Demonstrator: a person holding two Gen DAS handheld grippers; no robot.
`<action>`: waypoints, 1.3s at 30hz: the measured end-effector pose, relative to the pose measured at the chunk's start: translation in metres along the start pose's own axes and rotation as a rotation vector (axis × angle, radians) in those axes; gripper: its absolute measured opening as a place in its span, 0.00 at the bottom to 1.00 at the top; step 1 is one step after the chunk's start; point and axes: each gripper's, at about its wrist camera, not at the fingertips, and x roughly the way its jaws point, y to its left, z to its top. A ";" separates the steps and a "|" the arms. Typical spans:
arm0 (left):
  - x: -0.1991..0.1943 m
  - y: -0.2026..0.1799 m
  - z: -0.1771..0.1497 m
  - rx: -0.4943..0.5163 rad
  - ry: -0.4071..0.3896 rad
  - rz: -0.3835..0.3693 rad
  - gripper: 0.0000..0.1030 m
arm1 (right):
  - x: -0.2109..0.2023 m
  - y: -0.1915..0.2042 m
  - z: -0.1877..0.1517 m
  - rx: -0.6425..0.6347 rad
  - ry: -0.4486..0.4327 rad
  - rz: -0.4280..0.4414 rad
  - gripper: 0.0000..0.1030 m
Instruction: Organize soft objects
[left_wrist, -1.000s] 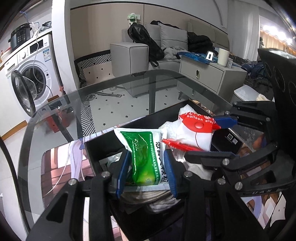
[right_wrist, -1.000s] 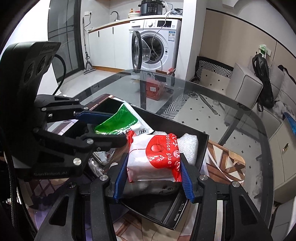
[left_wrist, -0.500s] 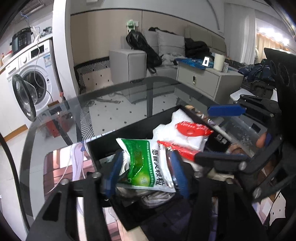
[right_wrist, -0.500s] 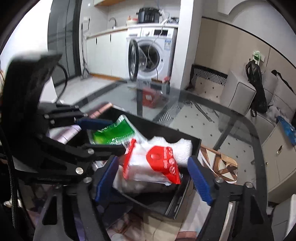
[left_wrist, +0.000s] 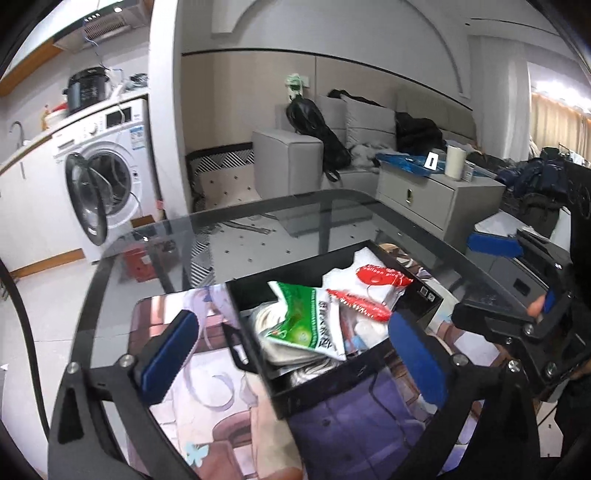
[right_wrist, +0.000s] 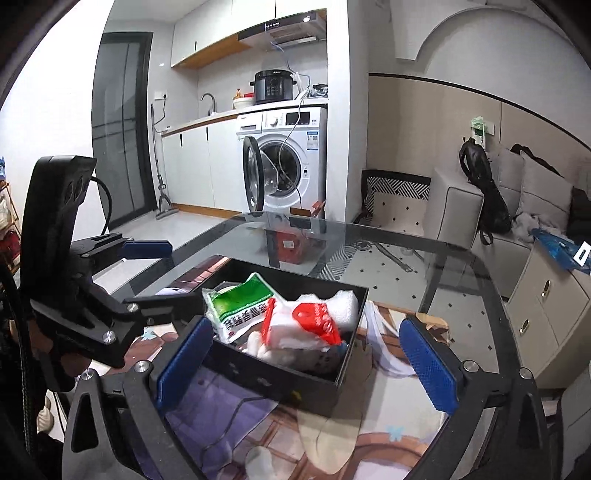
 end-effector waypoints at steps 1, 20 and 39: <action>-0.003 0.000 -0.003 -0.004 -0.005 0.004 1.00 | -0.002 0.002 -0.003 0.001 -0.007 -0.005 1.00; -0.009 0.005 -0.042 -0.093 -0.111 0.091 1.00 | -0.009 0.016 -0.036 0.025 -0.098 -0.013 1.00; -0.004 0.002 -0.052 -0.092 -0.149 0.101 1.00 | -0.010 0.020 -0.045 0.009 -0.157 -0.038 1.00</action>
